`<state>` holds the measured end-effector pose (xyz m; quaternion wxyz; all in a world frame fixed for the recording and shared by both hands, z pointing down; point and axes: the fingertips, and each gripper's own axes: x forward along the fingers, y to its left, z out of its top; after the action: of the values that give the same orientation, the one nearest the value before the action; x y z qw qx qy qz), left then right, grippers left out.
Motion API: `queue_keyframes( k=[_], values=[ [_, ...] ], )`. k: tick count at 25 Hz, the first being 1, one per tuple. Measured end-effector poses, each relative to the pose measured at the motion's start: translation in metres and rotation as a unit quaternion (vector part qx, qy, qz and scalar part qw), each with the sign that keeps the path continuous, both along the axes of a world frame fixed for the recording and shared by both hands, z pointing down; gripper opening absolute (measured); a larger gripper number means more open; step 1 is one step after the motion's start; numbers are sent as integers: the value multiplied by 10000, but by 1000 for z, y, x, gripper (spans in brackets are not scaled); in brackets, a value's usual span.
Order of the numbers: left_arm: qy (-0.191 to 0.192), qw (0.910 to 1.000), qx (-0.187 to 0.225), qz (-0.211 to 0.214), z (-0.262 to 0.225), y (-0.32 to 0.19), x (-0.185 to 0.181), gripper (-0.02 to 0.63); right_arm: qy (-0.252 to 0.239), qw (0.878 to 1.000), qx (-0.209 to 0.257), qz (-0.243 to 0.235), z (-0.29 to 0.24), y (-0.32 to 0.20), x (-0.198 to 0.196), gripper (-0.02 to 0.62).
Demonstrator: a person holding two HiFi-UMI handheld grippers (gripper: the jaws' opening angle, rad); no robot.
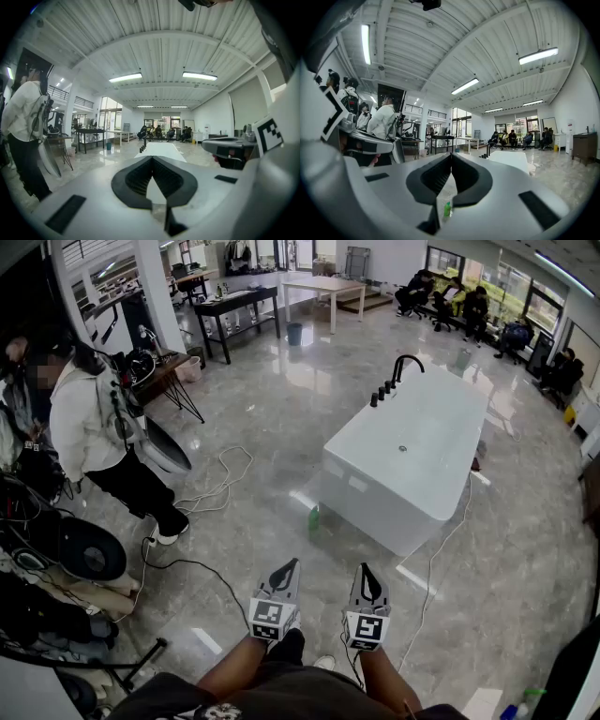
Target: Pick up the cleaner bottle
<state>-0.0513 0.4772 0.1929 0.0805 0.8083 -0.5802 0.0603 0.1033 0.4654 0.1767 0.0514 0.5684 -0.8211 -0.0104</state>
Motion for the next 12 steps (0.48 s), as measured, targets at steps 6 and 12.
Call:
queue_keyframes(
  k=[6,12],
  values=[
    [-3,10000,-8,99,3,-71,-26,6,11,10000,9,-7,4,-68,-33,17],
    [12,9998,36,219,-3,-145,-53,6,171,9998,94,-15,-10,-139,-64,17]
  ],
)
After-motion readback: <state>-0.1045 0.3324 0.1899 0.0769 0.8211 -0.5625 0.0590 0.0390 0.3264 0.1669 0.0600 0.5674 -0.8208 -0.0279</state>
